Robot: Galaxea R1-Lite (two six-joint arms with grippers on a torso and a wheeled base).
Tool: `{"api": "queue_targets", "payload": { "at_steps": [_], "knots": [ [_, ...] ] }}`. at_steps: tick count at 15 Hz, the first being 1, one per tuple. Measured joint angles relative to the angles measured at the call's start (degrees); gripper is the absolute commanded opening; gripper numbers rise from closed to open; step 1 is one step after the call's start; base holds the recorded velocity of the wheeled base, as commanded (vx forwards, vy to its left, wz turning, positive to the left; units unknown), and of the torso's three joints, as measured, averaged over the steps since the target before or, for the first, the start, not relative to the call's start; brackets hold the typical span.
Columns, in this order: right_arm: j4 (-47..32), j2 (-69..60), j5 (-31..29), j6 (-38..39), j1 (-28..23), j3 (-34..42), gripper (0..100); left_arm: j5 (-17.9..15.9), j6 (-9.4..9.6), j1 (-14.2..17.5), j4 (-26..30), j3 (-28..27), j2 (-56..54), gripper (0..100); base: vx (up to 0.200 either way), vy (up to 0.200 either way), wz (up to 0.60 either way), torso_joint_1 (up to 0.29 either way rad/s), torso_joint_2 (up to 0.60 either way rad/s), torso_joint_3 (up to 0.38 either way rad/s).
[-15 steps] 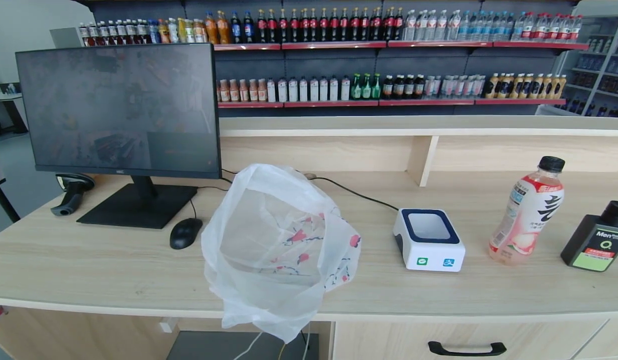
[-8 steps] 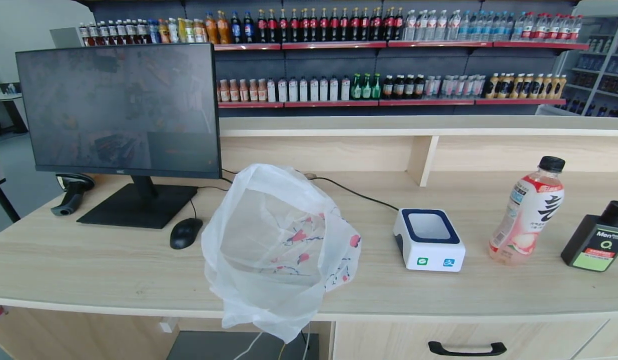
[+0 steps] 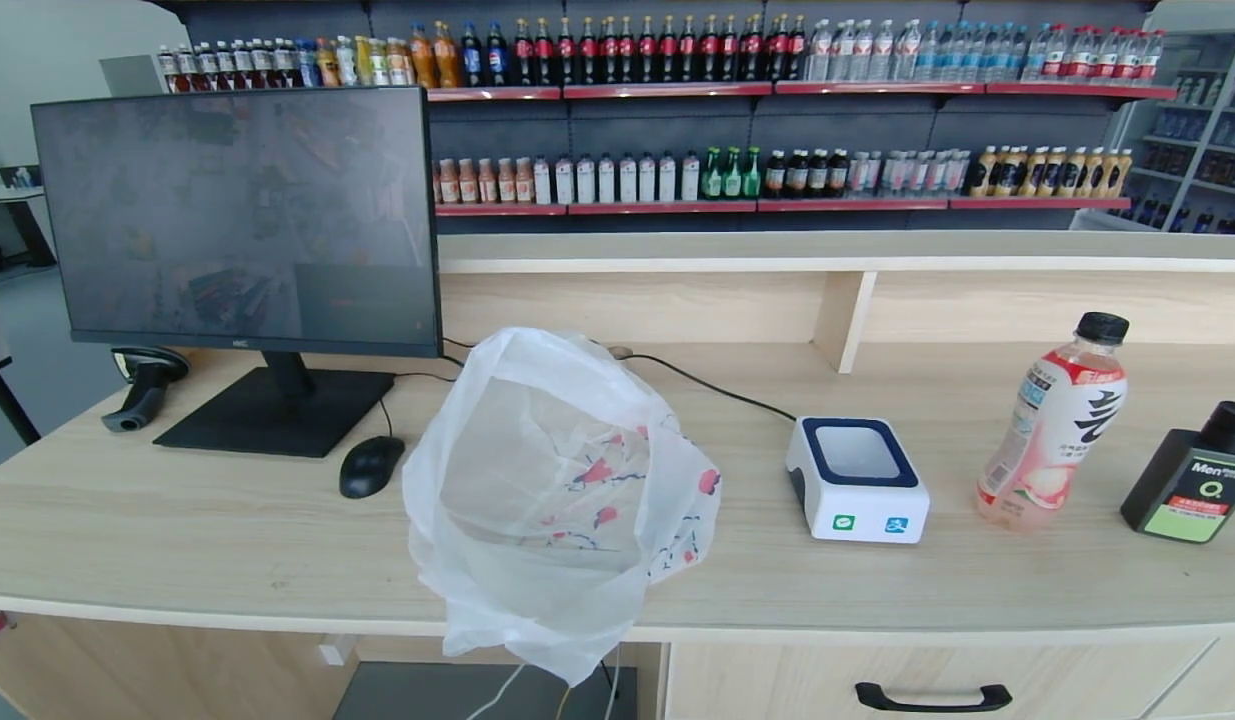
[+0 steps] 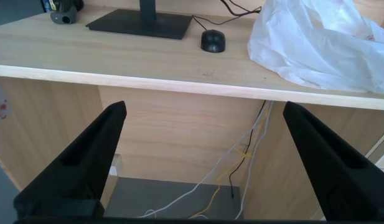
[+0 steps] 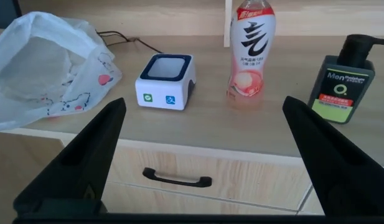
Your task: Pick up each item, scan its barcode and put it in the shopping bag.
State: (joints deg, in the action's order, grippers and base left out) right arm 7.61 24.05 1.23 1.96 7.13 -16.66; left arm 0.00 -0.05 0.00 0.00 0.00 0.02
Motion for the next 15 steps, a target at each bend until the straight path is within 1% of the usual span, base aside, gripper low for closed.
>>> {"api": "queue_targets", "payload": {
  "at_steps": [3, 5, 7, 10, 12, 13, 15],
  "knots": [
    [0.3, 7.9, -0.3, 0.4, 1.5, -3.3, 100, 0.0, -0.02, 0.0, 0.0, 0.0, 0.0, 100, 0.000, 0.000, 0.00, 0.000, 0.00, 0.000],
    [1.9, 13.7, -0.3, 0.4, -1.0, -4.3, 100, 0.0, -0.02, 0.0, 0.0, 0.0, 0.0, 100, 0.000, 0.000, 0.00, 0.000, 0.00, 0.000],
    [7.1, 19.6, 0.0, 0.5, -2.7, -4.2, 100, 0.0, 0.00, 0.0, 0.0, 0.0, 0.0, 100, 0.000, 0.000, 0.00, 0.000, 0.00, 0.000],
    [15.3, 28.6, 0.3, 2.4, -3.4, -3.9, 100, 0.0, -0.02, 0.0, 0.0, 0.0, 0.0, 100, 0.000, 0.000, 0.00, 0.000, 0.00, 0.000],
    [24.7, 35.2, 0.6, 3.0, -3.6, -3.9, 100, 0.0, -0.02, 0.0, 0.0, 0.0, 0.0, 100, 0.000, 0.000, 0.00, 0.000, 0.00, 0.000],
    [28.1, 37.9, 0.7, 3.2, -3.6, -3.8, 100, 0.0, -0.02, 0.0, 0.0, 0.0, 0.0, 100, 0.000, 0.000, 0.00, 0.000, 0.00, 0.000],
    [31.3, 42.5, 0.8, 2.7, -3.8, -4.4, 100, 0.0, -0.02, 0.0, 0.0, 0.0, 0.0, 100, 0.000, 0.000, 0.00, 0.000, 0.00, 0.000]
  ]
}}
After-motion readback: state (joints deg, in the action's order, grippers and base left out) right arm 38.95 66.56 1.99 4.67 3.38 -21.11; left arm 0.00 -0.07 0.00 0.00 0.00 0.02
